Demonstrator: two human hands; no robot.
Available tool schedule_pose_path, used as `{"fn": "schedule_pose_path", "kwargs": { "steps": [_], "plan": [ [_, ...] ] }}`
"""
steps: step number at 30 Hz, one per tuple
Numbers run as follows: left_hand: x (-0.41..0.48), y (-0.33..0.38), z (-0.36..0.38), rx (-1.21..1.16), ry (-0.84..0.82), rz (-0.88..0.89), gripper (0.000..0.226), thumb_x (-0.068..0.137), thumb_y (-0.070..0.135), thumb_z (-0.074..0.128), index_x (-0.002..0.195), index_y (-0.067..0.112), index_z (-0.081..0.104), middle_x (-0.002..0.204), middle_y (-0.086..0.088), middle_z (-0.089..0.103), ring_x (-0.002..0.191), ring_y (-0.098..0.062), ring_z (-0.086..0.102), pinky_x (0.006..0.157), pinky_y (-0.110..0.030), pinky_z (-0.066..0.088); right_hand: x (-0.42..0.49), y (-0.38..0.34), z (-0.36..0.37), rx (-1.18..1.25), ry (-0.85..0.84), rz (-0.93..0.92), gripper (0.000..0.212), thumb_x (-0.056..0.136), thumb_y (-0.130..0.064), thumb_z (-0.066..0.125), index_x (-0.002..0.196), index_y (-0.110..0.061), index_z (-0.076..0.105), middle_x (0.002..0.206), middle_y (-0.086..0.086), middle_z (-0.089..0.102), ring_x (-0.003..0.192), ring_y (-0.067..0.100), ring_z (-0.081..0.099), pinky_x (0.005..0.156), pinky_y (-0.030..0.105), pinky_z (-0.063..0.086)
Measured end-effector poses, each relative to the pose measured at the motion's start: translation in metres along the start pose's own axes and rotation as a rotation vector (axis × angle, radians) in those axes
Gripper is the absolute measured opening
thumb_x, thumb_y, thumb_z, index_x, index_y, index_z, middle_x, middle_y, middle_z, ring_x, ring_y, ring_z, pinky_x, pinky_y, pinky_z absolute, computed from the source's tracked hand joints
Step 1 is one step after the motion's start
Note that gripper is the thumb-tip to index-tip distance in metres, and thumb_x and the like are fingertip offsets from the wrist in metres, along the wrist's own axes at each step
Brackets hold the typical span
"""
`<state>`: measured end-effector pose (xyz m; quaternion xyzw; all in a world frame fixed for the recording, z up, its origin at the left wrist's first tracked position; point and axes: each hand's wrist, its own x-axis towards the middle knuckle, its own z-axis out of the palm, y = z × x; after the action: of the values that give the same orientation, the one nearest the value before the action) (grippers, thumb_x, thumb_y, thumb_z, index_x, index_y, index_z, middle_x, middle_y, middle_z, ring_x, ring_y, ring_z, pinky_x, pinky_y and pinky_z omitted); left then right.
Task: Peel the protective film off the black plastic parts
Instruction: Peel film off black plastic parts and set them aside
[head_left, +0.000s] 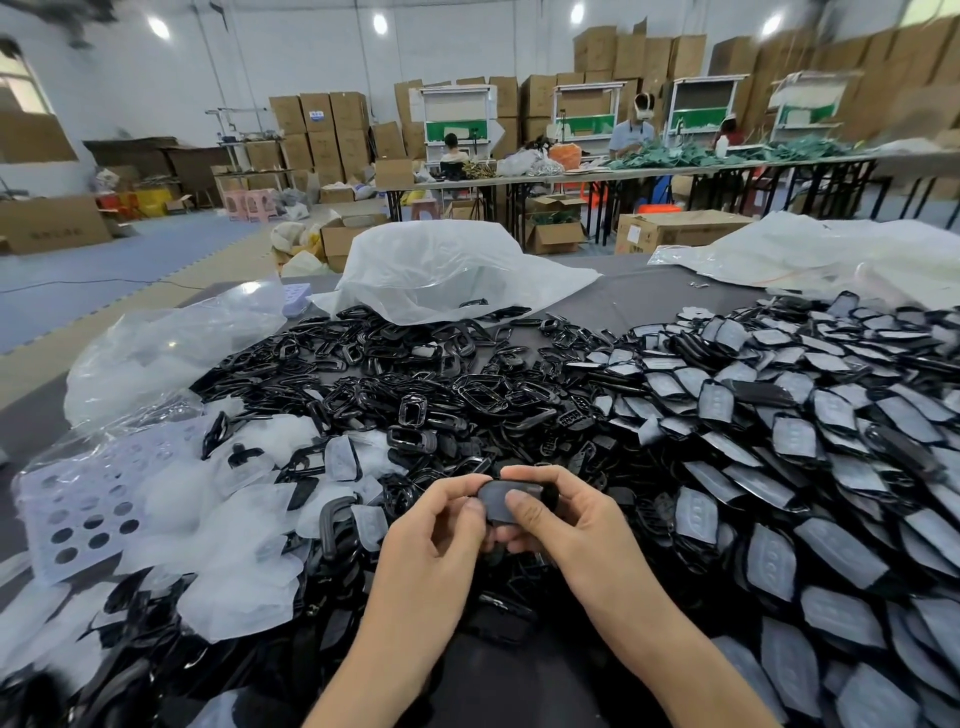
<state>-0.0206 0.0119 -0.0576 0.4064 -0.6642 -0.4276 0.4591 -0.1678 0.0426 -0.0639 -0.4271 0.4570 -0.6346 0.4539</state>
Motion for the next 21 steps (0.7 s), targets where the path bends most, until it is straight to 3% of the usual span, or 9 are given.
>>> {"fn": "schedule_pose_path", "kwargs": {
  "steps": [5, 12, 21],
  "plan": [
    [-0.0002, 0.0027, 0.0004, -0.090, -0.035, -0.018, 0.019, 0.097, 0.009, 0.059, 0.097, 0.025, 0.068, 0.071, 0.000, 0.070, 0.065, -0.007, 0.065, 0.065, -0.012, 0.049, 0.0010, -0.0010, -0.0005, 0.016, 0.013, -0.007, 0.017, 0.094, -0.006, 0.066, 0.109, -0.011, 0.071, 0.082, 0.012, 0.077, 0.071, 0.020, 0.073, 0.067, 0.023, 0.058],
    [-0.0006, 0.0057, -0.0018, -0.157, -0.010, -0.007, 0.014, 0.095, 0.005, 0.061, 0.095, 0.017, 0.068, 0.064, 0.002, 0.064, 0.061, -0.006, 0.062, 0.062, -0.011, 0.047, 0.0026, -0.0001, 0.0036, 0.196, 0.010, 0.065, 0.019, 0.101, -0.008, 0.053, 0.104, -0.007, 0.073, 0.086, 0.016, 0.076, 0.070, 0.020, 0.071, 0.066, 0.024, 0.059],
    [-0.0014, 0.0024, 0.0004, -0.128, -0.044, 0.027, 0.030, 0.093, 0.006, 0.063, 0.089, 0.034, 0.072, 0.064, 0.001, 0.065, 0.062, -0.007, 0.062, 0.063, -0.014, 0.050, 0.0045, 0.0001, 0.0006, 0.202, 0.003, 0.133, 0.008, 0.095, -0.005, 0.064, 0.094, -0.011, 0.069, 0.079, 0.013, 0.074, 0.064, 0.019, 0.071, 0.058, 0.024, 0.057]
  ]
}}
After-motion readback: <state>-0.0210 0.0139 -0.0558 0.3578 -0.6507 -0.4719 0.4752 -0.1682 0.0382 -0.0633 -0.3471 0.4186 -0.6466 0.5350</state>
